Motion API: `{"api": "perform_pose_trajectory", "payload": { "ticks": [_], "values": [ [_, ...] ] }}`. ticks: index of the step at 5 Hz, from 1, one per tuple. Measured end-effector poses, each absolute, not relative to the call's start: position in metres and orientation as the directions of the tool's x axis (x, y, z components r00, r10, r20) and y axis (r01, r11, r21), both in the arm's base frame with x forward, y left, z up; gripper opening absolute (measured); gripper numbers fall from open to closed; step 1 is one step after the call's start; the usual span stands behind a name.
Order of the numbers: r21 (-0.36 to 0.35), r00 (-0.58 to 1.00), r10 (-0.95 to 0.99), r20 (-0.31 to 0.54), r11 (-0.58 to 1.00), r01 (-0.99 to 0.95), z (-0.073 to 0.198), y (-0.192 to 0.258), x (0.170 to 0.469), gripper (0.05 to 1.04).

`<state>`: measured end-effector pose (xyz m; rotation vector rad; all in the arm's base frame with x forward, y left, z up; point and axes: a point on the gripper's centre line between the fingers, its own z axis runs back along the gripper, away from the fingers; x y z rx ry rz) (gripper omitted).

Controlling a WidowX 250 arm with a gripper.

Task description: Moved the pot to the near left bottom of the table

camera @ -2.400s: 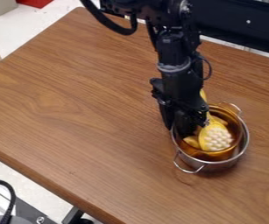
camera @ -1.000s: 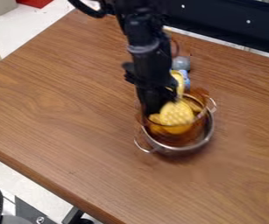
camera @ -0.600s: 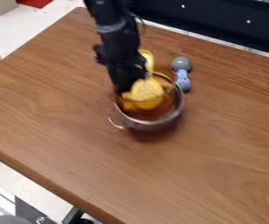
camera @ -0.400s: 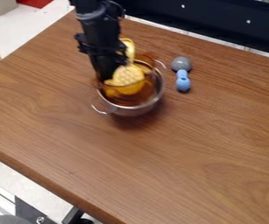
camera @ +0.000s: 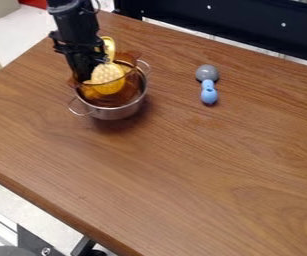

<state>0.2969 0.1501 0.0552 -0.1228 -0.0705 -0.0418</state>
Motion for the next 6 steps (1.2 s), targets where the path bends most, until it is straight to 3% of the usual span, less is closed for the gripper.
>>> {"api": "perform_pose_trajectory", "payload": {
  "ticks": [3, 5, 6],
  "values": [
    [-0.105, 0.993, -0.099, 0.062, 0.989, 0.105, 0.040, 0.167, 0.273, 0.066],
    [-0.083, 0.993, -0.095, 0.064, 0.991, 0.100, 0.037, 0.165, 0.276, 0.082],
    [-0.076, 0.995, -0.081, 0.056, 0.993, 0.085, 0.037, 0.164, 0.276, 0.234]
  ]
}}
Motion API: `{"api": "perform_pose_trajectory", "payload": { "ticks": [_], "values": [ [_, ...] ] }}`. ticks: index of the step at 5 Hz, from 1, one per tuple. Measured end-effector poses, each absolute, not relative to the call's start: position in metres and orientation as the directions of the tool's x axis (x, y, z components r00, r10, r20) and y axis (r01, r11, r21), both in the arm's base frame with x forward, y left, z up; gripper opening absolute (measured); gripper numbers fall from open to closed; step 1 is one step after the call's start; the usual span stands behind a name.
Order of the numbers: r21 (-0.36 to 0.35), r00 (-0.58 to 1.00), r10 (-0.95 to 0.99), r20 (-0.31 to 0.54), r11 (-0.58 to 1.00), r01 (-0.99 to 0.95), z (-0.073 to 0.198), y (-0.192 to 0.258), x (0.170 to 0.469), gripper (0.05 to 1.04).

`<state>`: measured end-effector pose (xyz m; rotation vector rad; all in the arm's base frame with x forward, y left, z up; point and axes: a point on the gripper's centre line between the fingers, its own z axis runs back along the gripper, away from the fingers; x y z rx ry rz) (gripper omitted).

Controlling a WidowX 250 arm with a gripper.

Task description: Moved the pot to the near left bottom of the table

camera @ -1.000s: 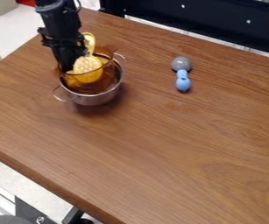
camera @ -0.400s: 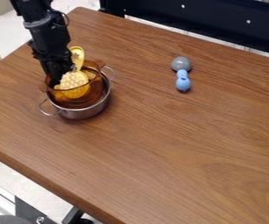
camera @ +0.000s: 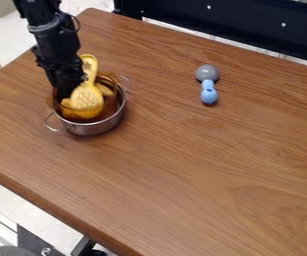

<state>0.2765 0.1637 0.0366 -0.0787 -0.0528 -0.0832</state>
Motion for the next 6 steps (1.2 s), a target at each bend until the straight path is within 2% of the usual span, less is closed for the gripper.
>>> {"api": "perform_pose_trajectory", "payload": {
  "ticks": [2, 3, 6],
  "values": [
    [-0.066, 0.998, -0.049, 0.044, 0.997, 0.052, 0.036, 0.163, 0.276, 0.790],
    [-0.068, 0.998, -0.035, 0.050, 0.997, 0.038, 0.046, 0.161, 0.274, 1.001],
    [-0.139, 0.998, 0.050, 0.045, 0.989, -0.044, 0.075, 0.153, 0.274, 0.999]
  ]
}}
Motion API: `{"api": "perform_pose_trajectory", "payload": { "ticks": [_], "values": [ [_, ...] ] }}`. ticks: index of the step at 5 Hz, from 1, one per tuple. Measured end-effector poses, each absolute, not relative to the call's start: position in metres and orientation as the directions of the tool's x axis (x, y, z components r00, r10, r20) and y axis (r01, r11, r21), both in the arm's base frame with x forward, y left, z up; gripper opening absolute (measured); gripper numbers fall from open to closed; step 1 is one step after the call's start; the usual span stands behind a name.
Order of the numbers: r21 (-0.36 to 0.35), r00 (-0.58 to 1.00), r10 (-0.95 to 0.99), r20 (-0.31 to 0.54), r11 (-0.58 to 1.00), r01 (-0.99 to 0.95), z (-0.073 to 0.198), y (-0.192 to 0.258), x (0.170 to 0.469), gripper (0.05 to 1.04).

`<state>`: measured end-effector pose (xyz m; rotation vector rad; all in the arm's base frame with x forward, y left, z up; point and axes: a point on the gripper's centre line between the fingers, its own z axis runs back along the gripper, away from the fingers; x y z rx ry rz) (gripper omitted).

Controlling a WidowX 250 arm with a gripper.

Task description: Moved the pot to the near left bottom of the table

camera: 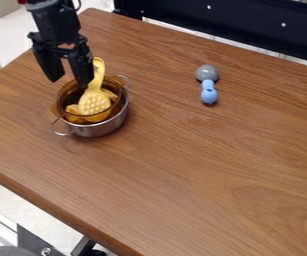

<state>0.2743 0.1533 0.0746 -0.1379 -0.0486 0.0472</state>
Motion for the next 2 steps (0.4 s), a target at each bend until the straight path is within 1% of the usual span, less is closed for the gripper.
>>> {"api": "perform_pose_trajectory", "payload": {
  "ticks": [1, 2],
  "values": [
    [-0.150, 0.994, 0.081, 0.066, 0.986, -0.071, 0.0858, 0.1530, 0.2763, 0.999],
    [-0.171, 0.993, 0.098, 0.069, 0.982, -0.085, 0.0916, 0.1508, 0.2797, 0.999]
  ]
}}
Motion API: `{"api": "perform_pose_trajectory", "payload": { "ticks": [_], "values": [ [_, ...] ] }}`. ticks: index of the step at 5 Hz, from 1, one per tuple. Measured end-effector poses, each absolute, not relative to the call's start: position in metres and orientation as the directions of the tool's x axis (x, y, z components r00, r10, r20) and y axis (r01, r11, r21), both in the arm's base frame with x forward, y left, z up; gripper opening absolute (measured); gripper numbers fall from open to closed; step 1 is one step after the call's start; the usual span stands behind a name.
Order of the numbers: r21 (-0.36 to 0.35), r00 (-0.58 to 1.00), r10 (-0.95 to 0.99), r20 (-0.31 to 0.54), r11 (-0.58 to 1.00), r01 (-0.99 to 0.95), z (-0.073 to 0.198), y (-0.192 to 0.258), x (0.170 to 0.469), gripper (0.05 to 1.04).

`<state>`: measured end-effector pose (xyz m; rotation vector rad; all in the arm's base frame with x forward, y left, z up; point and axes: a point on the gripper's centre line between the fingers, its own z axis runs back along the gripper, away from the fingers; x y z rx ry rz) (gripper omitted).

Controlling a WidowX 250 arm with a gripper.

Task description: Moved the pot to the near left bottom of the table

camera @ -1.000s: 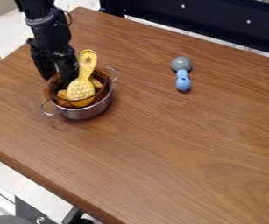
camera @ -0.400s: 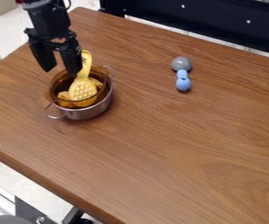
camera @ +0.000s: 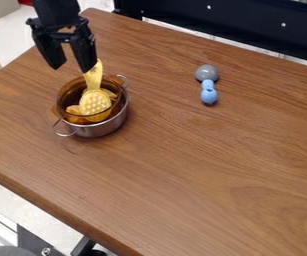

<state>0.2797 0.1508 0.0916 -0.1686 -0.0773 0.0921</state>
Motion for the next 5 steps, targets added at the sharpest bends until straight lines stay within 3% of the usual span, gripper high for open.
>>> {"api": "perform_pose_trajectory", "payload": {
  "ticks": [2, 3, 4, 5],
  "values": [
    [-0.202, 0.996, 0.086, 0.039, 0.976, -0.076, 0.104, 0.119, 0.296, 0.999],
    [-0.204, 0.996, 0.034, 0.079, 0.979, -0.017, 0.118, 0.105, 0.286, 0.999],
    [-0.202, 0.997, -0.053, 0.063, 0.977, 0.065, 0.112, 0.081, 0.266, 0.999],
    [-0.160, 0.983, -0.151, 0.104, 0.973, 0.166, 0.116, 0.066, 0.251, 0.999]
  ]
}}
